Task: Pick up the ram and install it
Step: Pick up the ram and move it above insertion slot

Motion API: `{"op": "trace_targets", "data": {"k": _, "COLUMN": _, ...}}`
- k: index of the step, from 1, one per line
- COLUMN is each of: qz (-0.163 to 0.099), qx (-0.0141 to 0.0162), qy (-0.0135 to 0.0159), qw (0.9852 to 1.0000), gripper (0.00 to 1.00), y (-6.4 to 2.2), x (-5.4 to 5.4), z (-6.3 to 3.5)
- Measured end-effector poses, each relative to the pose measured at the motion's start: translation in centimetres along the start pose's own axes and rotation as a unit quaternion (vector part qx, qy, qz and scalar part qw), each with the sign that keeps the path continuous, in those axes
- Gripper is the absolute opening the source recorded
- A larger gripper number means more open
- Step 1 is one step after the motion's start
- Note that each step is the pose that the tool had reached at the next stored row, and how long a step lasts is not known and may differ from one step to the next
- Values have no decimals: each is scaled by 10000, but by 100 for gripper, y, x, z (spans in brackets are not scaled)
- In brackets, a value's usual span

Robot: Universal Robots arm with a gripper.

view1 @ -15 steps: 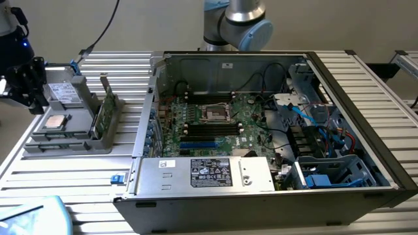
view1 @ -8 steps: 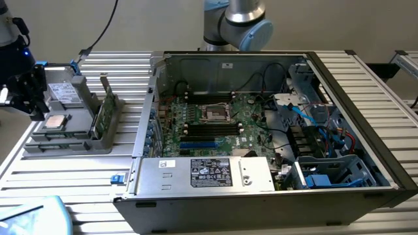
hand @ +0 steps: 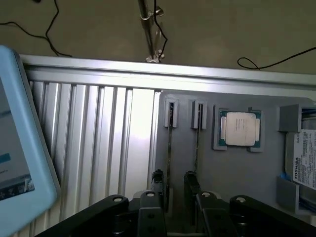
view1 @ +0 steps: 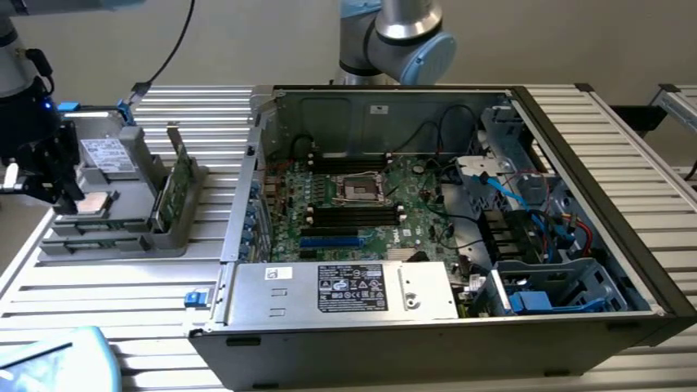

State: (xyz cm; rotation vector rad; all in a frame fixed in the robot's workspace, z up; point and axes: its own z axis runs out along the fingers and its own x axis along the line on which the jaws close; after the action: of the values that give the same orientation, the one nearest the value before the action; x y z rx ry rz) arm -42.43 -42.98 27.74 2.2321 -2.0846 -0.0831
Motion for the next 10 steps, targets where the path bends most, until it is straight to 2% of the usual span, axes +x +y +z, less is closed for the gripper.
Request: {"op": "trace_targets", "data": {"k": 10, "qz": -77, "qx": 8, "qy": 4, "qw": 10000, "gripper": 31, "y": 14, "x": 23, "z": 186}}
